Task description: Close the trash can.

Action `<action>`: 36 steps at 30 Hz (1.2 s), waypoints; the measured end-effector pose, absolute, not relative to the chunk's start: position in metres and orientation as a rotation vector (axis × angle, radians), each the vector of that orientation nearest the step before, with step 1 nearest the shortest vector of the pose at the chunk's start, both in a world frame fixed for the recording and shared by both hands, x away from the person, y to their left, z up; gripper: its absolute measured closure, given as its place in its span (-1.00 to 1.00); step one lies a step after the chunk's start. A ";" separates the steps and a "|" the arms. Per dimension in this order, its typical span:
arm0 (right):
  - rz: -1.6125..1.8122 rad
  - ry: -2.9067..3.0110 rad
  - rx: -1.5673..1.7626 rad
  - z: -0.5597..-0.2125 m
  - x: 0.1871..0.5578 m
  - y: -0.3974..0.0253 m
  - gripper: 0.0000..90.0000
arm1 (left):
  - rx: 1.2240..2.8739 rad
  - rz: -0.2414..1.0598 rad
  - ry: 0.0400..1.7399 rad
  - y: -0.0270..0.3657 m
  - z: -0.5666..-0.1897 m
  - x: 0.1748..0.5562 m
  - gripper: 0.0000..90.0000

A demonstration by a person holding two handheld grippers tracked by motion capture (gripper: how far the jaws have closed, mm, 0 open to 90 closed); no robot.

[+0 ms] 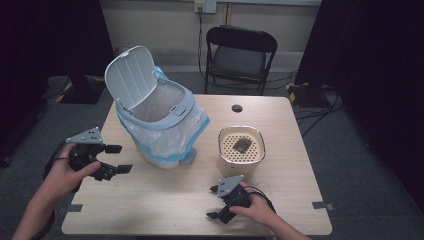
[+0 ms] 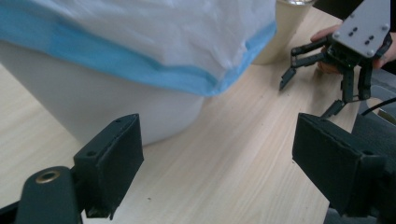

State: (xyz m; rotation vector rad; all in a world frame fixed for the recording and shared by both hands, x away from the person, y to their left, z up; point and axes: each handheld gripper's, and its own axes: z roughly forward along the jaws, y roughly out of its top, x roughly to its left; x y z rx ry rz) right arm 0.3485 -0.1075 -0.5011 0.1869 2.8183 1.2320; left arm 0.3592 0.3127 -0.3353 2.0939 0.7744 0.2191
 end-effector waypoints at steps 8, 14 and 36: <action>1.233 2.820 0.185 -0.501 0.349 -0.107 -0.71 | 2.070 0.246 0.802 0.321 -0.307 0.376 -0.65; 1.233 2.823 0.183 -0.501 0.349 -0.107 -0.71 | 2.073 0.289 0.831 0.327 -0.285 0.392 -0.65; 1.231 2.829 0.187 -0.501 0.348 -0.108 -0.71 | 2.047 0.407 0.814 0.311 -0.231 0.429 -0.67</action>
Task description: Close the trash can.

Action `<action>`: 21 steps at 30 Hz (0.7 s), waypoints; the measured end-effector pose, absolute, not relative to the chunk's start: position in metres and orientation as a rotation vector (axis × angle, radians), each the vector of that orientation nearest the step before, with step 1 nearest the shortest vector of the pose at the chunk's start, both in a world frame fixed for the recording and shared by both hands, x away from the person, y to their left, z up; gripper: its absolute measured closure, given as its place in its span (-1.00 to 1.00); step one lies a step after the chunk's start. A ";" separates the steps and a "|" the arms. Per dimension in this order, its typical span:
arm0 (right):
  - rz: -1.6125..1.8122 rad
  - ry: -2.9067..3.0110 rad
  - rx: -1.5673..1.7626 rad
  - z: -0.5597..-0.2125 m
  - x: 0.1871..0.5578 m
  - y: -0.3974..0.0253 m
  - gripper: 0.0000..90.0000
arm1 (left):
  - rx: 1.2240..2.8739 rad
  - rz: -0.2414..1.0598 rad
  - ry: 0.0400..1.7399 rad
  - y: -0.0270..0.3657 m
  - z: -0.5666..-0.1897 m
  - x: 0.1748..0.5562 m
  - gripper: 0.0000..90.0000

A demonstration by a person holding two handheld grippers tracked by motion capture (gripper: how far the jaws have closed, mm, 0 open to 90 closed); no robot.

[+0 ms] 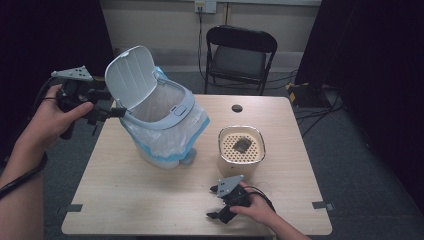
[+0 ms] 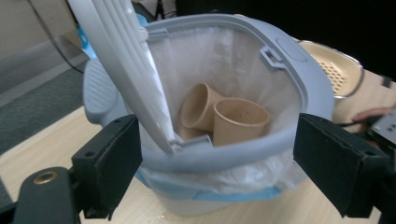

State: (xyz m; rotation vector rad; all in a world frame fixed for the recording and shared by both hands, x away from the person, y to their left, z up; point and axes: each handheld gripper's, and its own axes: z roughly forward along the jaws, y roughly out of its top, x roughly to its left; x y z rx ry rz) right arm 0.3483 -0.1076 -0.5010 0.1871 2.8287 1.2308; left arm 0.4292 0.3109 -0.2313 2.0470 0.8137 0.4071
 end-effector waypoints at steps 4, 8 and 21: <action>1.231 2.828 0.187 -0.501 0.348 -0.108 -0.71 | 2.050 0.412 0.804 0.308 -0.228 0.431 -0.72; 1.231 2.832 0.184 -0.501 0.348 -0.107 -0.72 | 2.034 0.370 0.752 0.300 -0.225 0.429 -0.71; 1.231 2.834 0.186 -0.501 0.348 -0.107 -0.72 | 2.135 0.298 0.642 0.263 -0.224 0.413 -0.62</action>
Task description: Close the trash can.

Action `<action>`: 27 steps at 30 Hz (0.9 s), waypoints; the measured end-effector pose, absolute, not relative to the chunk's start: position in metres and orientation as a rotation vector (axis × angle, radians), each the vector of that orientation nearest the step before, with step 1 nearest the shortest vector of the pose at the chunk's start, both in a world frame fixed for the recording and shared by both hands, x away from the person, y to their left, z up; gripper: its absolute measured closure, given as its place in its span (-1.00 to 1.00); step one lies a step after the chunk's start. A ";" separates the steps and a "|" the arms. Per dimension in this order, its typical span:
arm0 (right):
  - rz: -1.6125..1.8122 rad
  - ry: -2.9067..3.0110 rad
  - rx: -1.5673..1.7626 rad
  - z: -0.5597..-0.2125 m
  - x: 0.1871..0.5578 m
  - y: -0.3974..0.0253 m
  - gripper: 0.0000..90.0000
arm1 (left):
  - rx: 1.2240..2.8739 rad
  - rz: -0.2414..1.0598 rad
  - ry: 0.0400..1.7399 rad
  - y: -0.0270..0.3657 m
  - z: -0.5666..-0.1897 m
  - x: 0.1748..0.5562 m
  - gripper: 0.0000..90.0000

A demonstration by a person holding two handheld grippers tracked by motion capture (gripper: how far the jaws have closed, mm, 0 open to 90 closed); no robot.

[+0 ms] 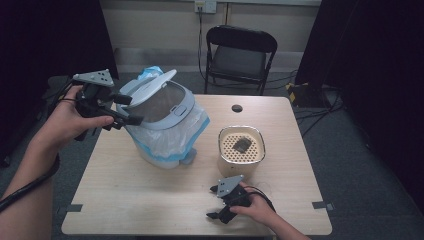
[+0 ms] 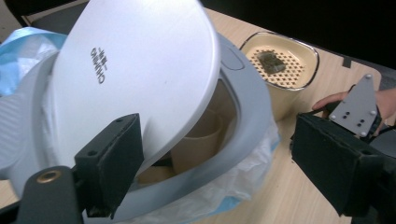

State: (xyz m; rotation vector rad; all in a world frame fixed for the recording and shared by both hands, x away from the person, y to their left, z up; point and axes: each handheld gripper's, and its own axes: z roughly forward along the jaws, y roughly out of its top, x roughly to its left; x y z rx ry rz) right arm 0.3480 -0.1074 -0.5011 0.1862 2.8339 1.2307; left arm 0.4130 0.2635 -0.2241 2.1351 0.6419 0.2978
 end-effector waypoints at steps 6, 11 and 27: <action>1.232 2.832 0.183 -0.501 0.348 -0.107 -0.72 | 2.167 0.251 0.610 0.248 -0.225 0.409 -0.37; 1.233 2.827 0.178 -0.501 0.348 -0.107 -0.72 | 2.175 0.173 0.628 0.242 -0.229 0.415 0.15; 1.231 2.831 0.186 -0.501 0.347 -0.108 -0.73 | 2.157 0.227 0.807 0.262 -0.229 0.403 -0.25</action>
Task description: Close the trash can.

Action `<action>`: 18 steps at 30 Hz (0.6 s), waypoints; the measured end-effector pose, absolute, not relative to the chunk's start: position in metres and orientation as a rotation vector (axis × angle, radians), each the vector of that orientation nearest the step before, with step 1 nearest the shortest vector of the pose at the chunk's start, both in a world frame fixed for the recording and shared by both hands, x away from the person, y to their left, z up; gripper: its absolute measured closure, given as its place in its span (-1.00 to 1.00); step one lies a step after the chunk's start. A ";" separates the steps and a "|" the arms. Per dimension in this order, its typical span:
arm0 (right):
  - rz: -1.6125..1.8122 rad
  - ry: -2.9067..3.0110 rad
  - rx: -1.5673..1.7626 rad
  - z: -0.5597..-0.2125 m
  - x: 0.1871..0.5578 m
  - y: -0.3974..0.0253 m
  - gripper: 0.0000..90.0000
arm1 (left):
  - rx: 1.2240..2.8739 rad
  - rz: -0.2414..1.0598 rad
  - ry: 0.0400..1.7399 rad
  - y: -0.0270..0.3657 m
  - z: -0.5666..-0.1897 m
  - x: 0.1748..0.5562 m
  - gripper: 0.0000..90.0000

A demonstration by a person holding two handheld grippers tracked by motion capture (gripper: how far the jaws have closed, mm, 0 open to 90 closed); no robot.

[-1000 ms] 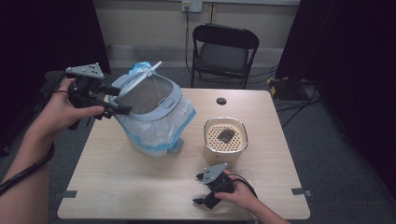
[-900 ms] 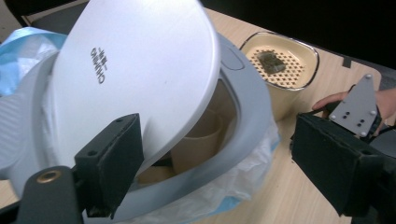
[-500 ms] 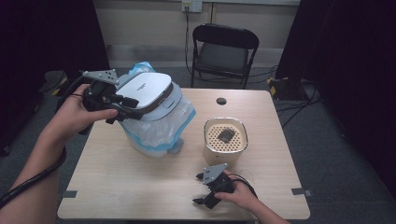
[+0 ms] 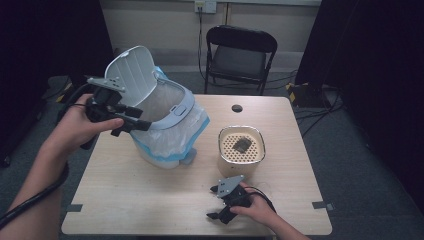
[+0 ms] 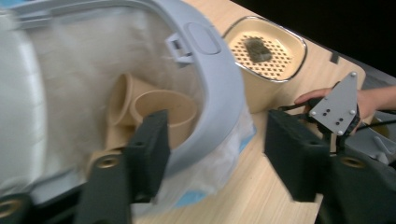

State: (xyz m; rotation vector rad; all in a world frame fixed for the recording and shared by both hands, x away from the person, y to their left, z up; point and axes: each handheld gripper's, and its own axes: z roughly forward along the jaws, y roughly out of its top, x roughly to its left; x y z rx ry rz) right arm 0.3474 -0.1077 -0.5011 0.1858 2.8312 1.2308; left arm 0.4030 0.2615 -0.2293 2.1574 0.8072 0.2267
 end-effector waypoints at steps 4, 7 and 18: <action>1.230 2.834 0.188 -0.501 0.347 -0.108 -0.73 | 2.123 0.252 0.922 0.286 -0.232 0.401 -0.51; 1.231 2.833 0.186 -0.501 0.347 -0.108 -0.73 | 2.099 0.344 0.950 0.299 -0.232 0.404 -0.51; 1.231 2.834 0.182 -0.501 0.347 -0.108 -0.74 | 2.000 0.376 0.936 0.296 -0.211 0.431 -0.45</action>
